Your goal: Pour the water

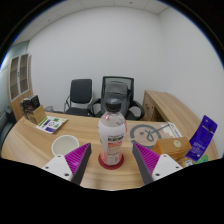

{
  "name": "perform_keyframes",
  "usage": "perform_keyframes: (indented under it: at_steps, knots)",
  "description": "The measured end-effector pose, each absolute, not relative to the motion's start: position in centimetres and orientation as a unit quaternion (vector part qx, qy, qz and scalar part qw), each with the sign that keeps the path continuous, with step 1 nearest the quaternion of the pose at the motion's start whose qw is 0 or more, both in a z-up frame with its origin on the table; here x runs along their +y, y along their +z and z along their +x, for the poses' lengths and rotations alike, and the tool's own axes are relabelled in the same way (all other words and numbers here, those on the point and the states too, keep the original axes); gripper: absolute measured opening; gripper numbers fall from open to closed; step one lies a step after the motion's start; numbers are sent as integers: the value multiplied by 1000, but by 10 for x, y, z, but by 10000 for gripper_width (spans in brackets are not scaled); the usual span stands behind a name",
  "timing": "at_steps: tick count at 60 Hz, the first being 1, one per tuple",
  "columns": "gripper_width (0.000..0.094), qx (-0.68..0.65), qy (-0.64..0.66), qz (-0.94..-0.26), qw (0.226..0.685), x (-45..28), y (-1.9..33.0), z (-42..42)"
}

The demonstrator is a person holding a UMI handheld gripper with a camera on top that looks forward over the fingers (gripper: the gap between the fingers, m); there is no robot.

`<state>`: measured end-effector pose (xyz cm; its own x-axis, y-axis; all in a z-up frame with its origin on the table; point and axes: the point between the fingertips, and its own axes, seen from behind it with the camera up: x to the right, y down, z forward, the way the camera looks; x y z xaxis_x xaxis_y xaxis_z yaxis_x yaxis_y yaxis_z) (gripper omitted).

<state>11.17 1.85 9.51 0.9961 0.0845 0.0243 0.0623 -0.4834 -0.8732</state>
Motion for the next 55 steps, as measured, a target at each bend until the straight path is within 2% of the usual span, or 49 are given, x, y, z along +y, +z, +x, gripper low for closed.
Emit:
perform_keyframes:
  at_steps: [16,25,36,55]
  knots:
    - [856,-34,-23,-879,476,-118,171,86]
    - [856,-13,-36,-878,477,-173,200,74]
    - [857,14,-55,-876,480,-206,216,72]
    - [855,25,-64,-880,471,-217,217,74]
